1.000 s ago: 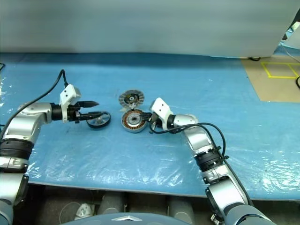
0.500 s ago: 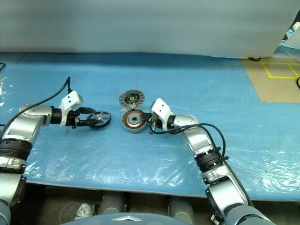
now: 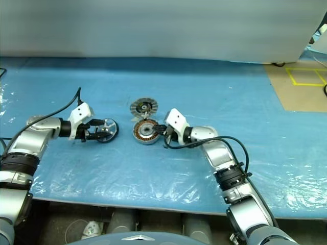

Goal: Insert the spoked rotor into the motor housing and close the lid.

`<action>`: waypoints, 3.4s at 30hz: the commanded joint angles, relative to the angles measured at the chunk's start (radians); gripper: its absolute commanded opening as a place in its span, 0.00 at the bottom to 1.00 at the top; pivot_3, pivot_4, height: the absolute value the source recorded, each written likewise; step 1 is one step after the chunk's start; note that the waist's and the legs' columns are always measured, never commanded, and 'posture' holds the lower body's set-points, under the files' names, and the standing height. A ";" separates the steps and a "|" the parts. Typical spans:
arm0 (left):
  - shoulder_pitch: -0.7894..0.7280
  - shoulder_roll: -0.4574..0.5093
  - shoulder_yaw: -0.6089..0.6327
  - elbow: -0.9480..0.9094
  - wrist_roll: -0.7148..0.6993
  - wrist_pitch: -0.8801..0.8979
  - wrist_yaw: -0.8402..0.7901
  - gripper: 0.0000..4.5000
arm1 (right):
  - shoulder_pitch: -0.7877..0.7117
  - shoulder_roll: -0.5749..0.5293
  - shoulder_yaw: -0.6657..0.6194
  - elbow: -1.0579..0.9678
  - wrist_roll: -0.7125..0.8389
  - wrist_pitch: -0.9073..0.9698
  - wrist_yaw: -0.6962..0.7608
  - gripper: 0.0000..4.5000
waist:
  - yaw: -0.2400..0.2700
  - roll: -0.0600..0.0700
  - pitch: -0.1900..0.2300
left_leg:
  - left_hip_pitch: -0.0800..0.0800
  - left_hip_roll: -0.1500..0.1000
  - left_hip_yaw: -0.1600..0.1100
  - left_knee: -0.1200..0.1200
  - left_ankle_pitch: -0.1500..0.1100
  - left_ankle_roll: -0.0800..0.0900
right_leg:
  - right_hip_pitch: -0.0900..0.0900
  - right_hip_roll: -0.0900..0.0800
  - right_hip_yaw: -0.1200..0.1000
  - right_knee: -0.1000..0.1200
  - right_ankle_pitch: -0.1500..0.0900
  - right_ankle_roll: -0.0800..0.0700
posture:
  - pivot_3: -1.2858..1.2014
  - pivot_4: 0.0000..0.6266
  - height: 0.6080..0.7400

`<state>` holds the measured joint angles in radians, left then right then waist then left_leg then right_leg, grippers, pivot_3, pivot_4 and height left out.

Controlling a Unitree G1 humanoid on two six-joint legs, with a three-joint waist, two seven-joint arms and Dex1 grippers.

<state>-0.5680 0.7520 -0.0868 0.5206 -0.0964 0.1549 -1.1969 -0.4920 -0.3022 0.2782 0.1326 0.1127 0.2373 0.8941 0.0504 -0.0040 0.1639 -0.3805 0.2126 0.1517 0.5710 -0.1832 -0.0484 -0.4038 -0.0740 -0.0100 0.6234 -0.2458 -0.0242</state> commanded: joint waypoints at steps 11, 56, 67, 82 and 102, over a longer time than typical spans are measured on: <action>0.014 0.004 -0.025 0.023 0.035 -0.039 -0.028 0.66 | 0.016 -0.043 -0.002 -0.132 0.070 0.022 0.095 0.00 | 0.000 0.000 0.000 | 0.001 0.000 0.000 0.000 0.000 0.000 | 0.000 0.000 0.000 0.000 0.000 0.000 | 0.52 0.24 1.00; -0.020 -0.225 0.058 -0.314 -0.275 0.345 0.081 0.31 | 0.018 -0.130 -0.045 -0.136 0.076 -0.017 0.138 0.00 | 0.018 0.002 -0.001 | -0.003 -0.001 0.000 -0.001 0.000 0.000 | -0.003 -0.001 0.000 -0.001 0.000 0.000 | 0.52 0.24 1.00; -0.064 -0.248 0.025 -0.312 -0.304 0.421 0.042 0.31 | 0.025 -0.134 -0.035 -0.134 0.065 -0.018 0.136 0.00 | 0.019 0.002 -0.001 | -0.003 -0.002 0.000 -0.001 0.000 0.000 | -0.003 -0.001 0.000 -0.001 0.000 0.000 | 0.52 0.24 1.00; -0.067 -0.249 -0.008 -0.301 -0.267 0.398 0.051 0.31 | 0.029 -0.138 -0.029 -0.127 0.050 -0.028 0.134 0.00 | 0.018 0.002 -0.001 | -0.003 -0.002 0.000 -0.001 0.000 0.001 | -0.003 -0.001 0.000 -0.001 0.000 0.000 | 0.52 0.24 1.00; -0.075 -0.259 -0.027 -0.244 -0.198 0.309 0.093 0.74 | 0.026 -0.134 -0.024 -0.117 0.038 -0.053 0.119 0.00 | 0.018 0.002 -0.001 | -0.003 -0.001 0.000 -0.001 0.000 0.001 | -0.003 -0.001 0.000 -0.001 0.000 0.000 | 0.52 0.24 1.00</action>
<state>-0.6209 0.4948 -0.1183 0.2853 -0.3024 0.4857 -1.1137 -0.4572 -0.4373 0.2567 0.0363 0.1503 0.2043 1.0177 0.0688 -0.0023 0.1631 -0.3836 0.2110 0.1517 0.5700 -0.1828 -0.0477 -0.4064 -0.0749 -0.0100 0.6226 -0.2458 -0.0241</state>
